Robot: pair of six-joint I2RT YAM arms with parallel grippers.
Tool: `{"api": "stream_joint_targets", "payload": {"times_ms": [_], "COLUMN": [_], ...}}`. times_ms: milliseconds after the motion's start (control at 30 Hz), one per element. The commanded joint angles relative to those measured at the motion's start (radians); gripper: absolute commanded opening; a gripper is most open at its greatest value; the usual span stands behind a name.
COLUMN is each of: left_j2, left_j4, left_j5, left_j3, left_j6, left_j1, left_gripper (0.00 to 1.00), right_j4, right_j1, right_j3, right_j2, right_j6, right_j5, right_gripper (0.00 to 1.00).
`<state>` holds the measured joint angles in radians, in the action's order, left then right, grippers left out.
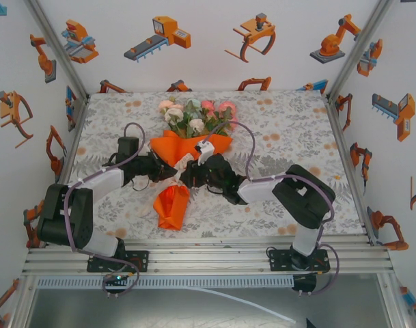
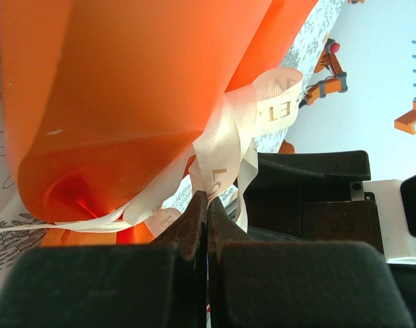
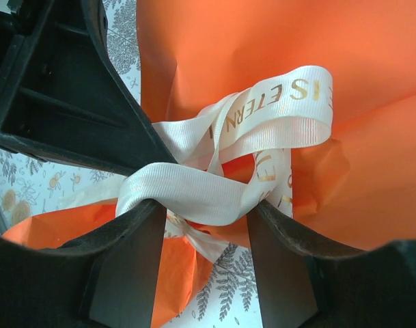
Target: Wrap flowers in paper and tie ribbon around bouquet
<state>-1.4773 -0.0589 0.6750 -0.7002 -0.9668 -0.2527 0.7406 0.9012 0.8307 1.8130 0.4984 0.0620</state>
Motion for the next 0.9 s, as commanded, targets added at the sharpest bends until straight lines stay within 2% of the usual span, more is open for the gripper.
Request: {"api": "stream_joint_targets", "payload": {"times_ms": [0,200,533,633,767,867], "left_j2": [0.001,0.004,0.024,0.040,0.075,0.130], "left_j4": [0.002,0.004,-0.012,-0.009,0.046,0.118], "left_j5": [0.023,0.022,0.032,0.035,0.023,-0.019], "left_j3": [-0.024,-0.022,-0.015,-0.021,-0.055,-0.106], "left_j6": [0.016,0.013,-0.004,0.002,0.052,0.127], "left_j1": [0.007,0.007,0.013,0.024,0.039,0.055], "left_gripper": [0.00,0.00,0.00,0.00,0.29,0.40], "right_j4": [0.091,0.109,0.112,0.113,0.112,0.100], "right_j1": [0.001,-0.004,-0.015,-0.015,-0.015,-0.015], "right_j3": [0.030,0.045,0.017,-0.003,-0.041,-0.085], "right_j2": [0.023,0.037,0.024,0.011,-0.008,-0.032], "right_j6": [-0.027,-0.028,-0.007,-0.005,-0.002,-0.002], "right_j5": [0.008,0.026,0.031,0.044,0.053,0.063], "right_gripper": [0.49,0.48,0.02,0.00,0.00,0.00]}}
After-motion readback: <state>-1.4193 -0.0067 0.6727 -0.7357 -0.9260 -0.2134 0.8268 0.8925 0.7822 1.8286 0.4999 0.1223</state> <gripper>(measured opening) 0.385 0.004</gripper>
